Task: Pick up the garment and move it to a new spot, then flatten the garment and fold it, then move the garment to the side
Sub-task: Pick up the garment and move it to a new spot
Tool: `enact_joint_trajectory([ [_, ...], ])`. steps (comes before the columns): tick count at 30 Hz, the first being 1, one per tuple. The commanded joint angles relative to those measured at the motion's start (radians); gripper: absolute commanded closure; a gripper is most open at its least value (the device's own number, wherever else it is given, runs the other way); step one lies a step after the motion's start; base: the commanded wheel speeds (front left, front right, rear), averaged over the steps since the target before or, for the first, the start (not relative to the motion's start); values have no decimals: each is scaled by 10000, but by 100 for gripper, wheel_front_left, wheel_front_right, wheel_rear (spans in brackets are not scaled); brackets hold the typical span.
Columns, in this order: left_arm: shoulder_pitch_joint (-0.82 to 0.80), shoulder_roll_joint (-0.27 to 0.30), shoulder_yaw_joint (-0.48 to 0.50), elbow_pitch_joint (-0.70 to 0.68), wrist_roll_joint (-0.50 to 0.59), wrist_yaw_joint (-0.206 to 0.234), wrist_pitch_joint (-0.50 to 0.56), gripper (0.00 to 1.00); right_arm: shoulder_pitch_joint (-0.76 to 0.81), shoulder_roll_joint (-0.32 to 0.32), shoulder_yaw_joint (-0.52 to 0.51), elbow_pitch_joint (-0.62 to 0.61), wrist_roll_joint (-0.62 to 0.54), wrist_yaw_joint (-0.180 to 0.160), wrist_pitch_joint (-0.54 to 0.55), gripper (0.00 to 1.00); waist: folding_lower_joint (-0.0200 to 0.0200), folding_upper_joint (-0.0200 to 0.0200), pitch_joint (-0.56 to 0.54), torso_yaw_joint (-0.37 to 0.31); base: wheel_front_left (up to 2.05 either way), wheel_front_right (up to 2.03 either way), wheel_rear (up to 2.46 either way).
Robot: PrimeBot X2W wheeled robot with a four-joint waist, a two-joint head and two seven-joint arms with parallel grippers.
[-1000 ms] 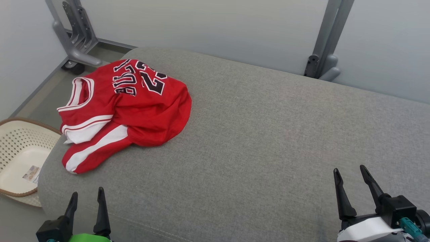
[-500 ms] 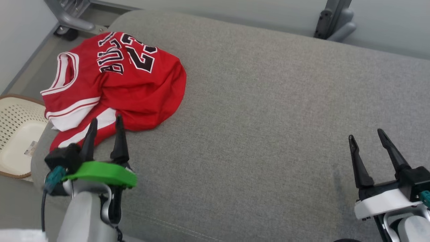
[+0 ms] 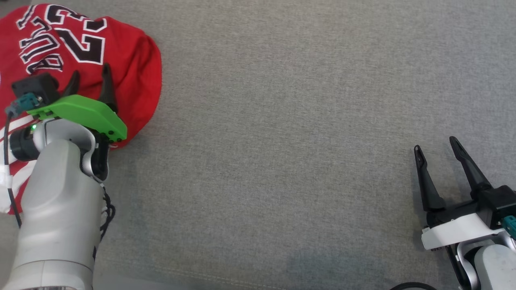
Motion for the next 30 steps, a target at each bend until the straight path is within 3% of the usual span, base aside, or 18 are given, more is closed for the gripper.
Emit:
enact_joint_trajectory([
  [1,-396,251,-20,330,105,78,142,0,-125,0,70,-78,77,-3,-32,0,-3,0,564,-772,0,0,0],
  [10,-1418,744,-184,1973,277,416,588,0,-346,-131,431,-41,128,-3,-32,0,-3,0,982,-1183,0,0,0],
  [13,-1568,929,-195,2443,300,533,496,100,-428,-105,568,15,154,-3,-32,0,-3,0,1000,-1315,0,0,0],
  [22,-1988,806,-353,2242,403,491,-853,100,-339,293,321,175,253,-3,-32,0,-3,0,402,-1163,0,0,0],
  [30,-1973,790,-673,662,561,159,-1173,100,-174,769,385,464,371,-3,-32,0,-3,0,-601,-925,0,0,0],
])
